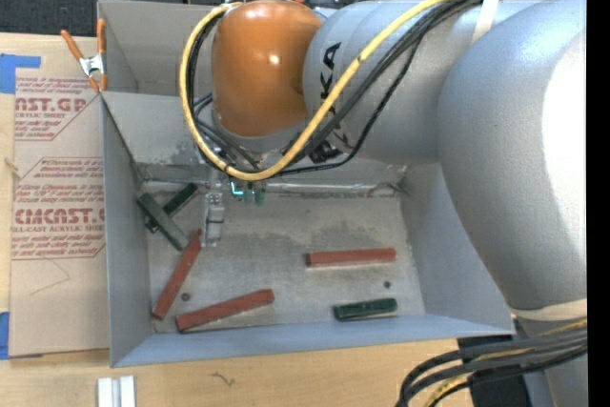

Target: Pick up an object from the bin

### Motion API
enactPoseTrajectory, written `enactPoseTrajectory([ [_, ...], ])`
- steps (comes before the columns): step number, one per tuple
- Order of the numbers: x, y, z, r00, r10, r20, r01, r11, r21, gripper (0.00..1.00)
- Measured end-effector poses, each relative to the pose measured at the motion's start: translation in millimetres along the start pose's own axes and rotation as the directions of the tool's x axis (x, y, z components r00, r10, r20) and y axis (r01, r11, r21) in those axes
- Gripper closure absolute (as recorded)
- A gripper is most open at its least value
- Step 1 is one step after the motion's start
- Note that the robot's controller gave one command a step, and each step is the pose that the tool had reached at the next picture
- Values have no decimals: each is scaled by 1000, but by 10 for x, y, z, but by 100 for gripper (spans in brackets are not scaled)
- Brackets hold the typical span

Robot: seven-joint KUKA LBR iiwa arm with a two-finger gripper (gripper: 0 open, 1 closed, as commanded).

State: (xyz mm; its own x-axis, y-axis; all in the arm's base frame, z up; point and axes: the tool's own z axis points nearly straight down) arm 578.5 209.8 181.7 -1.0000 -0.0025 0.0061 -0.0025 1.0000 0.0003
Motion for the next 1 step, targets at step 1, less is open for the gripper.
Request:
enactPoseTrajectory([
  [1, 359, -713, 1158, 988, -155, -1, 155, 988, 2, 0],
])
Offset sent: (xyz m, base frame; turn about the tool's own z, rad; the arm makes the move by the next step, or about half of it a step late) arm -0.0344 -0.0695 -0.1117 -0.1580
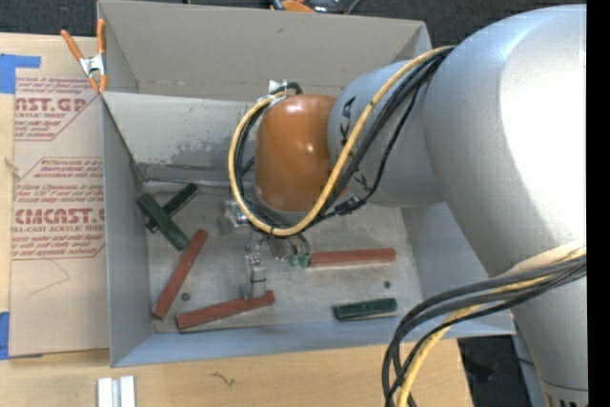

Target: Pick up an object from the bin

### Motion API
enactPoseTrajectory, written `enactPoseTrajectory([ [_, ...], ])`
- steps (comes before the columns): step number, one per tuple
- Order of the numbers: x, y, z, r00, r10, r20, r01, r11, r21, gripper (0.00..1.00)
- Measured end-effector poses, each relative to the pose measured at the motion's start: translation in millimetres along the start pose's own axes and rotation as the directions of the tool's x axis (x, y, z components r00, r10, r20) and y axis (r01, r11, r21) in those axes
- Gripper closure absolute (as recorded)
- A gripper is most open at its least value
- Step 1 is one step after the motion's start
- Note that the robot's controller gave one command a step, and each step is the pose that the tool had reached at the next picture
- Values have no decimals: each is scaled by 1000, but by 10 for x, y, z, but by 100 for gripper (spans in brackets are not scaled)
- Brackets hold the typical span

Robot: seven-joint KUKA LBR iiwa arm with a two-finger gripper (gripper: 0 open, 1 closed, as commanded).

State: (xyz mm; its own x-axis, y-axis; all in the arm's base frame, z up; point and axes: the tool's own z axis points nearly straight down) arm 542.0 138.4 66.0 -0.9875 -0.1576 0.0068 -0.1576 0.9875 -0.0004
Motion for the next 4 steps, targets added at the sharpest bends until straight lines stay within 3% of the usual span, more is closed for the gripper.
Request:
enactPoseTrajectory([
  [1, 273, 944, -50, 998, -67, 11, 67, 998, -1, 0],
  [2, 225, 143, -589, 994, 108, 11, -108, 994, 0, 0],
  [3, 585, -400, -18, 956, 292, 3, -292, 956, 0, 0],
  [4, 644, -373, -54, 998, -54, 23, 54, 999, -1, 0],
])
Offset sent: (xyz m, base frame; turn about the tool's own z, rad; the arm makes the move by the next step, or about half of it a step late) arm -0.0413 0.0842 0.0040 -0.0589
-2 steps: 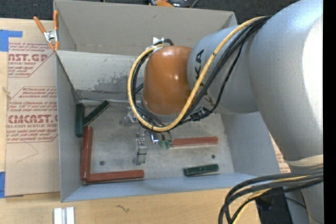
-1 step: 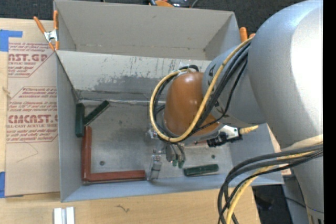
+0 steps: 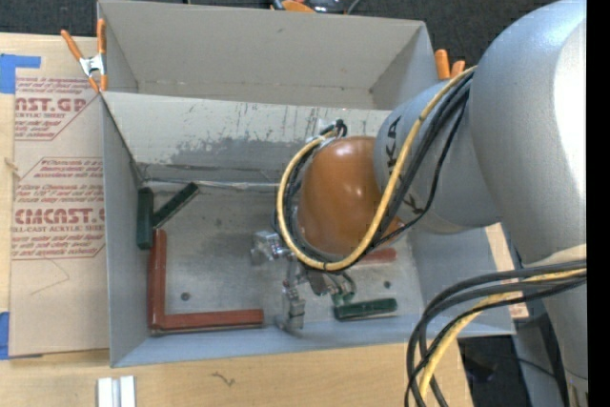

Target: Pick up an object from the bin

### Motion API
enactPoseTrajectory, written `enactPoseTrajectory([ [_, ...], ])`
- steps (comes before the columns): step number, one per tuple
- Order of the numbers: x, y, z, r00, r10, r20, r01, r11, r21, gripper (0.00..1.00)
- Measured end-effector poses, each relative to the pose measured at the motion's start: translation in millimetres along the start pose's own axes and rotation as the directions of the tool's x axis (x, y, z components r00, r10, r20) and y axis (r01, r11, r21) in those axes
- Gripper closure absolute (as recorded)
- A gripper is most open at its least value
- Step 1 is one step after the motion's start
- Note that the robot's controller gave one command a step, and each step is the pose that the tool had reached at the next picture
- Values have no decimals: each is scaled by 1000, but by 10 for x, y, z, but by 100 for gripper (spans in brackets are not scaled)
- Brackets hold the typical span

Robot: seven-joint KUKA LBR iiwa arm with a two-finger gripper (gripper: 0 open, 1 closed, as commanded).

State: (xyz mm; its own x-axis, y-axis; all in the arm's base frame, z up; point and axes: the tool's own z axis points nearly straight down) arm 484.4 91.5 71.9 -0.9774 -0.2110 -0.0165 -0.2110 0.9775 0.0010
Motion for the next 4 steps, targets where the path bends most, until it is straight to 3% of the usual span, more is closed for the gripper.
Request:
enactPoseTrajectory([
  [1, -219, -272, -735, 1000, 5, -7, -5, 1000, 2, 0],
  [2, -205, -799, -969, 996, 88, -12, -88, 996, 4, 0],
  [3, -299, -1352, 33, 983, 183, -21, -183, 983, 4, 0],
  [4, -320, -1336, -13, 983, 181, -16, -181, 984, 3, 100],
])
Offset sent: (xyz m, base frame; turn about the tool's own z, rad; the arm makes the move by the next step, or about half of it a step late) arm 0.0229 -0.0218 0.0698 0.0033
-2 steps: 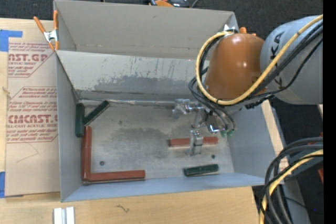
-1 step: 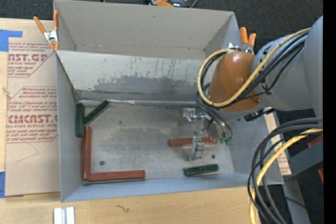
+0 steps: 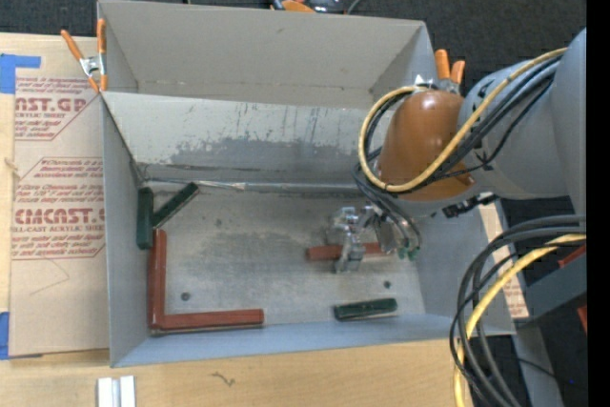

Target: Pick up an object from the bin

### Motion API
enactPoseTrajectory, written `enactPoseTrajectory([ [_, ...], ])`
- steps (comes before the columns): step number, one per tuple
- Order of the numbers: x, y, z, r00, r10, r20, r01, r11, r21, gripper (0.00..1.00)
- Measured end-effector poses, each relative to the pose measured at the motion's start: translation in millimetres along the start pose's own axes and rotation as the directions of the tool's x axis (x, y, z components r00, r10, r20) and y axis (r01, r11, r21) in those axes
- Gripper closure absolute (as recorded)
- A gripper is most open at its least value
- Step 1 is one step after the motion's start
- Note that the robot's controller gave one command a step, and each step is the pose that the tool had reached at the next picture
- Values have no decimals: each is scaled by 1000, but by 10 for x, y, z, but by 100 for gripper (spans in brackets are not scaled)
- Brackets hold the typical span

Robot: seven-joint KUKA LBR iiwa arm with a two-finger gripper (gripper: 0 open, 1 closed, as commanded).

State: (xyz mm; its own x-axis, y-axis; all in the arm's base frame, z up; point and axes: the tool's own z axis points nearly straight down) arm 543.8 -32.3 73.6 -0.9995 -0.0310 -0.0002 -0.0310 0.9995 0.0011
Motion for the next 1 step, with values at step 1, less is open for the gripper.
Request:
enactPoseTrajectory([
  [1, -269, -67, -2061, 997, 82, 12, -82, 997, 1, 100],
])
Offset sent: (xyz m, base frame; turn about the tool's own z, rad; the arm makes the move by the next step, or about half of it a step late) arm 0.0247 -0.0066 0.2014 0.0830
